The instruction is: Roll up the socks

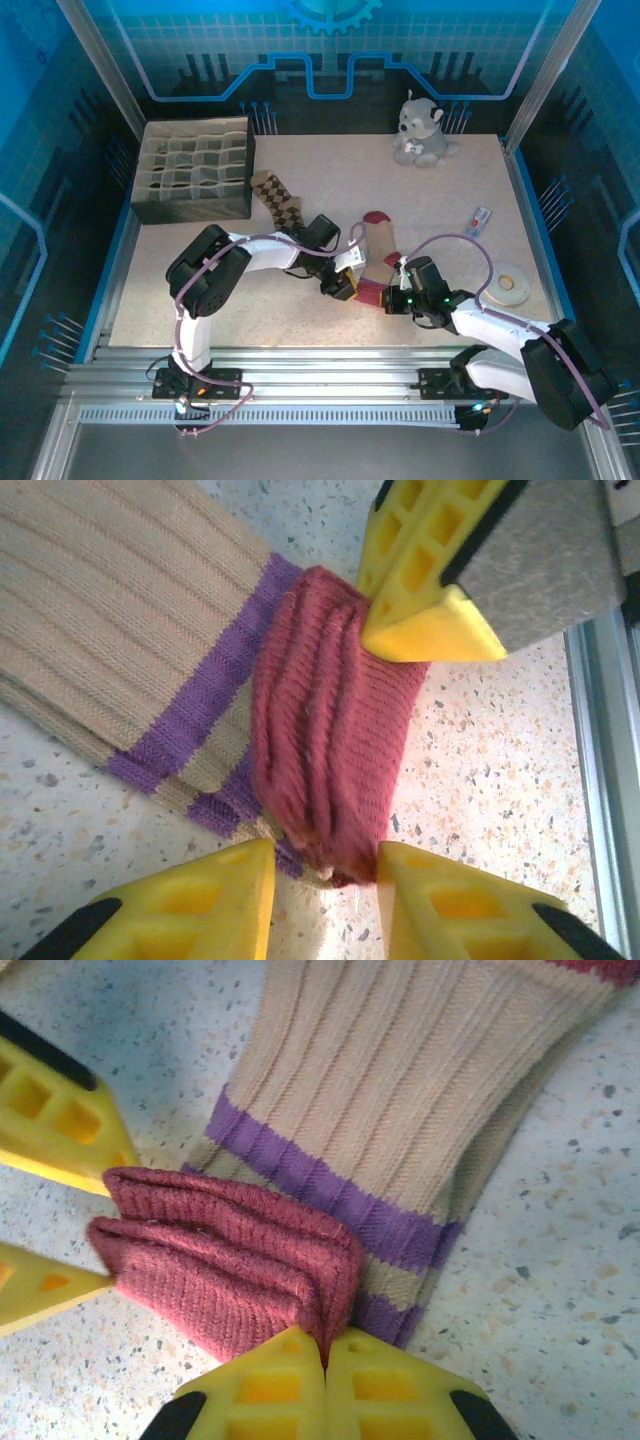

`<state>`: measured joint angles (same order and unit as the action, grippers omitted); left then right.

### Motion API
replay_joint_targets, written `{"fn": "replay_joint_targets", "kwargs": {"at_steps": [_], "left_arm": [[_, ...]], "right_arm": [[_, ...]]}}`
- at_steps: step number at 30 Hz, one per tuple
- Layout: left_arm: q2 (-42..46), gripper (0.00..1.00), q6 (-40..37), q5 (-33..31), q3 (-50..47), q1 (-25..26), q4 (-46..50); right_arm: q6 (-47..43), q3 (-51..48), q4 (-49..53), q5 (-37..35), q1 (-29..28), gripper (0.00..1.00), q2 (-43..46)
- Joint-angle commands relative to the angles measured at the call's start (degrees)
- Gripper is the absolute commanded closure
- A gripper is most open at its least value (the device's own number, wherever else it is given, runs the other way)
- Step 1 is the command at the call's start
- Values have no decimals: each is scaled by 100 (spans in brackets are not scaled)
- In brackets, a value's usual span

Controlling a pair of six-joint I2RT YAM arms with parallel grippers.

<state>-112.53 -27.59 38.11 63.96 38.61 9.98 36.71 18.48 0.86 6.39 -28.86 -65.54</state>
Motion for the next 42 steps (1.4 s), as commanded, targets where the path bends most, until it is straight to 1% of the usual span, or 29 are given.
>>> {"fn": "replay_joint_targets", "kwargs": {"at_steps": [1, 4, 5, 6, 9, 12, 15, 17, 22, 25, 30, 33, 37, 42], "left_arm": [[430, 68, -396, -142, -276, -24, -610], [842, 68, -650, -243, -779, 2, -1204], [1049, 68, -812, -348, -1070, 63, -1576], [1260, 68, -1079, -498, -1376, 148, -1922], [1653, 63, -1670, -1148, -2079, 443, -2930], [1742, 63, -2091, -1641, -2316, 712, -3301], [1680, 63, -2655, -2163, -2366, 984, -3406], [1587, 63, -2920, -2317, -2363, 1067, -3489], [1264, 65, -3360, -2444, -2170, 1085, -3491], [1022, 68, -3650, -2426, -1945, 1078, -3208], [662, 70, -3867, -2493, -1770, 1043, -3287], [517, 69, -3933, -2558, -1638, 1043, -3317], [410, 61, -4029, -2685, -1547, 1031, -3386], [318, 58, -4274, -2698, -1501, 982, -3150]], "right_arm": [[188, 190, 572, -269, -2, 100, -219], [131, 358, 806, -278, 16, 100, -436], [96, 426, 875, -267, 21, 100, -521], [52, 482, 945, -256, 33, 100, -593], [3, 603, 1112, -255, 59, 100, -785], [9, 632, 1115, -249, 82, 100, -920], [-6, 712, 1189, -256, 114, 100, -1060], [-23, 806, 1271, -235, 136, 100, -1155], [-81, 984, 1435, -139, 184, 100, -1361], [-98, 1045, 1530, -115, 193, 100, -1452], [-151, 1074, 1687, -36, 208, 100, -1488], [-198, 1088, 1821, 34, 236, 100, -1488], [-265, 1123, 1944, 227, 326, 100, -1479], [-389, 1121, 1993, 468, 501, 100, -1521]]}}
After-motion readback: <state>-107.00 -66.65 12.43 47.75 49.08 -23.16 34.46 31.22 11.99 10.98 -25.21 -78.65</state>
